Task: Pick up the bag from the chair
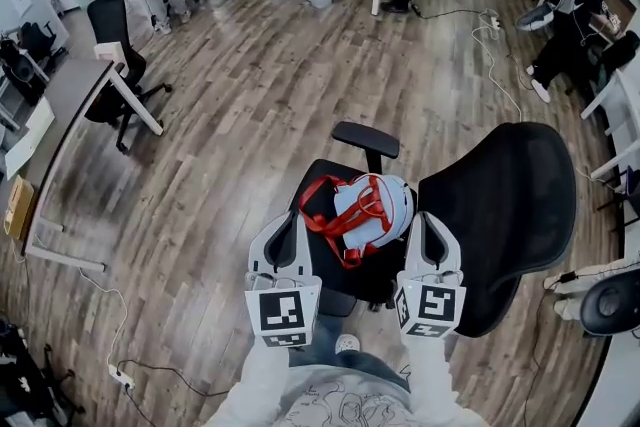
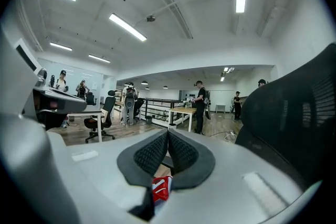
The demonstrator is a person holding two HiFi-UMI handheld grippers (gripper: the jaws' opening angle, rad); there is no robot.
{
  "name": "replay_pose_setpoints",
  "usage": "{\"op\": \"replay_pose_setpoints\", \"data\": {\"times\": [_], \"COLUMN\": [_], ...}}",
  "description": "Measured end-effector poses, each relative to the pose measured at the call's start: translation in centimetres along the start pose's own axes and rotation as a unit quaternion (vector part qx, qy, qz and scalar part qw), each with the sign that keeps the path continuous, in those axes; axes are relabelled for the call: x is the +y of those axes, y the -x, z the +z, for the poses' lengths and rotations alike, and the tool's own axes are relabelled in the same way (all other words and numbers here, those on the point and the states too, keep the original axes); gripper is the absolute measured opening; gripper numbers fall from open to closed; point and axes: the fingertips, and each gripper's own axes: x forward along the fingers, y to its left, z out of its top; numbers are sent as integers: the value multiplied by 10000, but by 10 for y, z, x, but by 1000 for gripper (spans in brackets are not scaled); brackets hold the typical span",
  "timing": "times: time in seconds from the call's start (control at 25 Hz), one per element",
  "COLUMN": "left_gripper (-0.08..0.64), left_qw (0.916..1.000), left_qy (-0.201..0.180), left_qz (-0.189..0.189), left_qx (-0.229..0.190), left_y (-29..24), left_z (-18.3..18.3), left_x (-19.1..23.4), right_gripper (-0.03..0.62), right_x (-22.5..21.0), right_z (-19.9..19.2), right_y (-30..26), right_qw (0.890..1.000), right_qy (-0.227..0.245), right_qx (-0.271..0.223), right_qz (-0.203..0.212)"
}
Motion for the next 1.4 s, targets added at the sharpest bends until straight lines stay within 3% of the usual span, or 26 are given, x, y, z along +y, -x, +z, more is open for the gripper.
{"op": "replay_pose_setpoints", "data": {"times": [0.32, 0.56, 0.72, 1.24, 1.4], "left_gripper": [6, 6, 6, 9, 74], "left_qw": [9986, 9932, 9863, 9548, 9444], "left_qy": [8, 200, 446, 634, 922], "left_qz": [-424, -767, -1030, -1902, -2195], "left_qx": [326, 850, 1207, 2196, 2267], "left_y": [-73, -110, -126, -164, -176], "left_z": [-22, -61, -89, -177, -198], "left_x": [1, -7, -16, -56, -66], "right_gripper": [11, 11, 11, 11, 11], "right_x": [-12, -18, -24, -37, -34], "right_z": [-23, -49, -66, -109, -120], "right_y": [-52, -75, -84, -90, -93], "right_qw": [9991, 9969, 9948, 9868, 9851], "right_qy": [23, 54, 55, 92, 100], "right_qx": [333, 692, 915, 1462, 1562], "right_qz": [-254, -365, -448, -688, -708]}}
